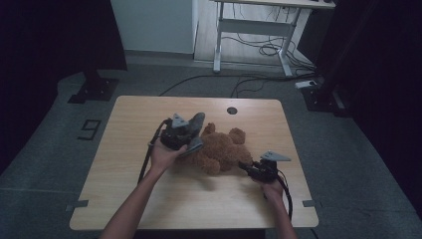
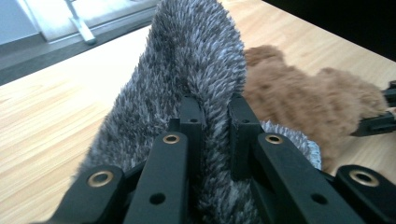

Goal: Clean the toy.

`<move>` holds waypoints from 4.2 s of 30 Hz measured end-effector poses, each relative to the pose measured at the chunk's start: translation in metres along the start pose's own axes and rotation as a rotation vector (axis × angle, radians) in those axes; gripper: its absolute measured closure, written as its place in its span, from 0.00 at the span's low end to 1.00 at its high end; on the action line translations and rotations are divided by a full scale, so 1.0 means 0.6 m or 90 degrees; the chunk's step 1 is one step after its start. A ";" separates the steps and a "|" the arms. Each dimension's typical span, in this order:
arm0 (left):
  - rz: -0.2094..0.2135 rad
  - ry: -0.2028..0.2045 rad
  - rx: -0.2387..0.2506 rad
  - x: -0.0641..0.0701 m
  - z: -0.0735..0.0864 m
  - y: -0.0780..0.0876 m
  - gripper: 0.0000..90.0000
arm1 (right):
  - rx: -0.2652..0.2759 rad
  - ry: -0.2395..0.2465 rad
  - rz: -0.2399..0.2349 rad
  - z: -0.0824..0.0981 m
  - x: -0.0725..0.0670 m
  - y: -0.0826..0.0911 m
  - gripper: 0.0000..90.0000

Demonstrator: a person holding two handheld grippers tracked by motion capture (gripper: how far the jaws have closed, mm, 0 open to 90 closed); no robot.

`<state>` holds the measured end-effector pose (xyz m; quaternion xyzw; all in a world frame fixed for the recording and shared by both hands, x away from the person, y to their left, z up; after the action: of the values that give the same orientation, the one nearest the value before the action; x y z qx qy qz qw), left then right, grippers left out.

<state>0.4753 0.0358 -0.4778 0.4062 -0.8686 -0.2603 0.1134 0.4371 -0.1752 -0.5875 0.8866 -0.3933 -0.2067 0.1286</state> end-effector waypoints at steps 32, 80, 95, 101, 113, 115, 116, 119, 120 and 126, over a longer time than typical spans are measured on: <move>0.024 0.075 0.002 -0.027 0.074 0.000 0.88 | 0.012 -0.028 0.012 -0.008 0.002 0.008 0.58; 0.115 0.084 0.046 0.063 0.019 0.019 0.87 | -0.068 0.007 -0.106 -0.022 -0.082 -0.051 0.60; 0.141 0.043 -0.039 0.165 0.014 -0.104 0.87 | -0.028 0.018 -0.103 0.004 -0.085 -0.041 0.67; 0.084 0.025 -0.026 0.127 0.021 -0.071 0.88 | -0.028 0.021 -0.104 0.004 -0.088 -0.041 0.69; -0.011 0.063 -0.001 -0.015 0.053 0.034 0.87 | -0.032 0.018 -0.111 0.008 -0.090 -0.040 0.70; -0.015 0.082 0.001 -0.035 0.064 0.045 0.87 | -0.031 0.015 -0.111 0.008 -0.089 -0.041 0.70; -0.017 0.091 0.001 -0.043 0.072 0.049 0.87 | -0.032 0.014 -0.112 0.009 -0.089 -0.041 0.70; -0.023 0.116 0.002 -0.066 0.101 0.057 0.87 | -0.032 0.017 -0.112 0.009 -0.090 -0.041 0.70; -0.021 0.126 0.003 -0.072 0.110 0.059 0.87 | -0.031 0.017 -0.112 0.009 -0.090 -0.041 0.70; -0.031 0.169 -0.019 -0.112 0.164 0.082 0.87 | -0.040 0.025 -0.109 0.013 -0.092 -0.041 0.71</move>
<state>0.4465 0.1490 -0.5326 0.4562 -0.8320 -0.2197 0.2266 0.4158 -0.1180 -0.5896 0.9163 -0.3068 -0.2121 0.1461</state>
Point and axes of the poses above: each handheld gripper's, and its own axes: y roughly backward along the jaws, z roughly out of its underside, x roughly to its right, the point moved 10 cm from there along -y, roughly forward along the jaws, and after that the axes turned 3 degrees about x, right-handed, at the moved point
